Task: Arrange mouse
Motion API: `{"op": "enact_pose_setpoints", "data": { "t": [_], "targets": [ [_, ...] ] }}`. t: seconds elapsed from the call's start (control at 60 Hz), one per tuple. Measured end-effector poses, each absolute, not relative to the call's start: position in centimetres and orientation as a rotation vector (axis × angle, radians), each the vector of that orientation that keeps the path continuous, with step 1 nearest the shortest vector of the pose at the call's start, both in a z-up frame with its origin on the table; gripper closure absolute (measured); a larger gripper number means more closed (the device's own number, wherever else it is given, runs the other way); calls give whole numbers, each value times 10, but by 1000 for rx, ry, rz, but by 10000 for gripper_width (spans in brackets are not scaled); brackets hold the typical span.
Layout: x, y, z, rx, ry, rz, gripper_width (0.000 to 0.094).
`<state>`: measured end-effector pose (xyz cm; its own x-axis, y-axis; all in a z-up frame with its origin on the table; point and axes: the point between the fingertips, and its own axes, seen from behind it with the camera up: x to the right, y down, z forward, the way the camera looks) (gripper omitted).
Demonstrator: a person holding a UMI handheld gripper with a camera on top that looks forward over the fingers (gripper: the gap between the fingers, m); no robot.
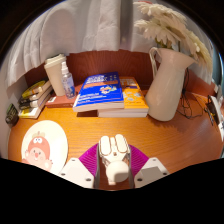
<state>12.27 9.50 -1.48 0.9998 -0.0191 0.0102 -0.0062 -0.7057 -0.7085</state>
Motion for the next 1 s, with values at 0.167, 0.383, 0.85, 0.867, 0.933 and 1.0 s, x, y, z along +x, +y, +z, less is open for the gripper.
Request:
{"op": "enact_pose_setpoints", "data": {
  "t": [0.167, 0.383, 0.85, 0.867, 0.933, 1.0],
  "targets": [
    [127, 96, -7, -2383, 71, -42, 552],
    [125, 100, 123, -2193, 157, -86, 550],
    [-69, 107, 181, -2096, 37, 37, 549],
    [-75, 108, 171, -2109, 34, 34, 549],
    [-90, 105, 126, -2182, 13, 29, 551],
    [-97, 99, 83, -2247, 3, 32, 551]
  ]
}}
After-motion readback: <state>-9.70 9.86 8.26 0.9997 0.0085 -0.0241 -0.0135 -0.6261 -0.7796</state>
